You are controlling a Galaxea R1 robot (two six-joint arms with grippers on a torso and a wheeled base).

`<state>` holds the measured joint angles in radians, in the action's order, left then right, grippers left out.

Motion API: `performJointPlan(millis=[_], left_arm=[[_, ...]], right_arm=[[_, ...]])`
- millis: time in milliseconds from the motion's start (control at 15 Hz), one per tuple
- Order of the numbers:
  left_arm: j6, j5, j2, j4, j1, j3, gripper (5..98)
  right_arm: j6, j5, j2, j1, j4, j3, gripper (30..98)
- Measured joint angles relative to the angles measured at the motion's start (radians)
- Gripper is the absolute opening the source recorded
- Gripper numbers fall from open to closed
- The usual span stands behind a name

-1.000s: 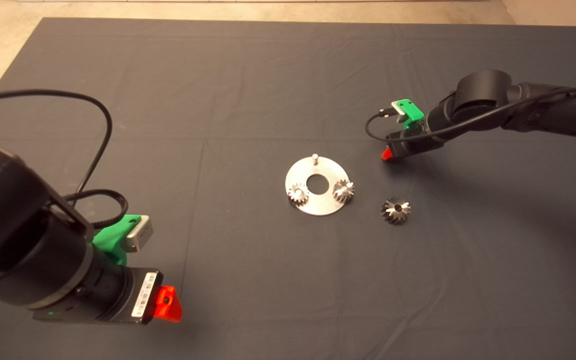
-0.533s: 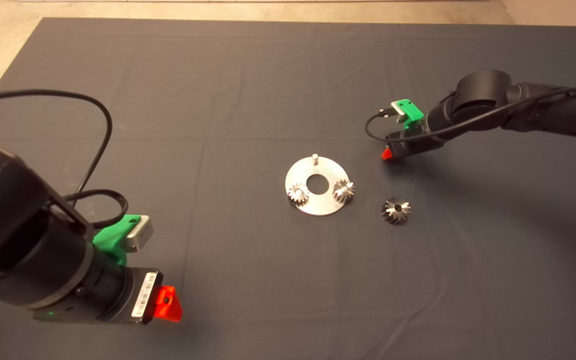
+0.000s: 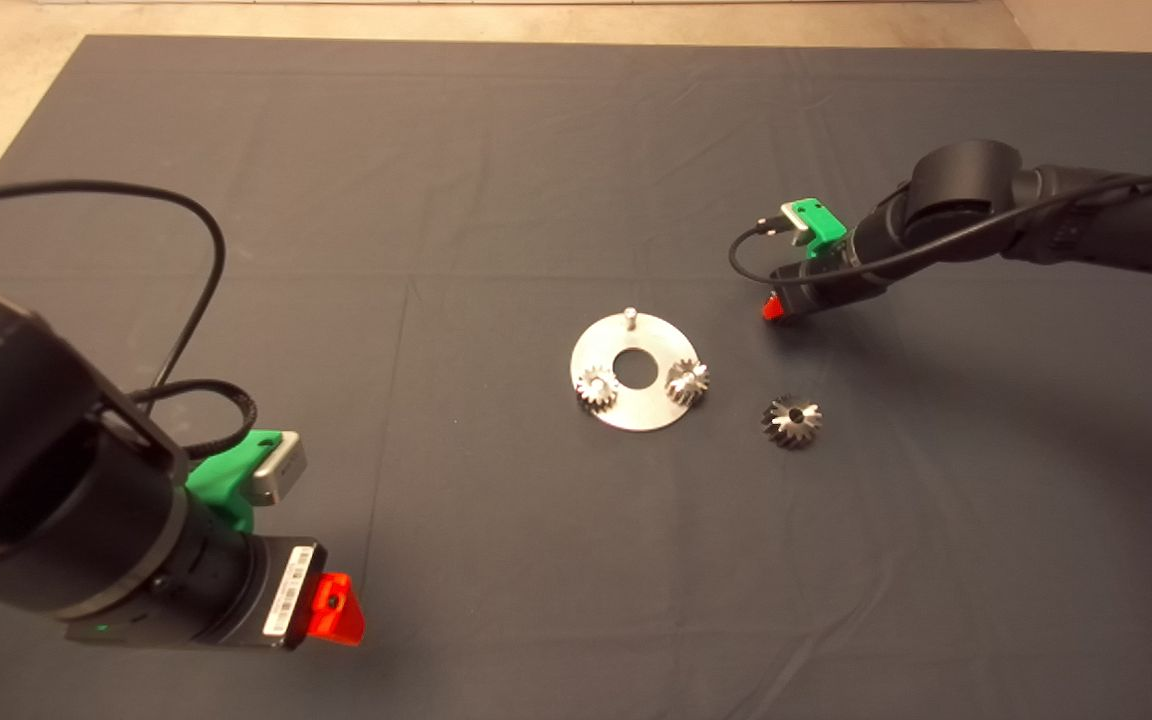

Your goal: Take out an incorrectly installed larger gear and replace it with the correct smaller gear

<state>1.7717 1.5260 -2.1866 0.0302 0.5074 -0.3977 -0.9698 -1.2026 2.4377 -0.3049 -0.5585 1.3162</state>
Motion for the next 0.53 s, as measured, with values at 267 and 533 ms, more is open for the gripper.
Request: performJointPlan(millis=[267, 533], left_arm=[[0.0, 0.0, 0.0, 0.0, 0.0, 0.0, 97.6], [0.0, 0.0, 0.0, 0.0, 0.0, 0.0, 97.6]], right_arm=[[0.0, -0.002, 0.0, 0.0, 0.0, -0.004, 39.6], [-0.001, -0.018, 0.001, 0.0, 0.001, -0.047, 39.5]])
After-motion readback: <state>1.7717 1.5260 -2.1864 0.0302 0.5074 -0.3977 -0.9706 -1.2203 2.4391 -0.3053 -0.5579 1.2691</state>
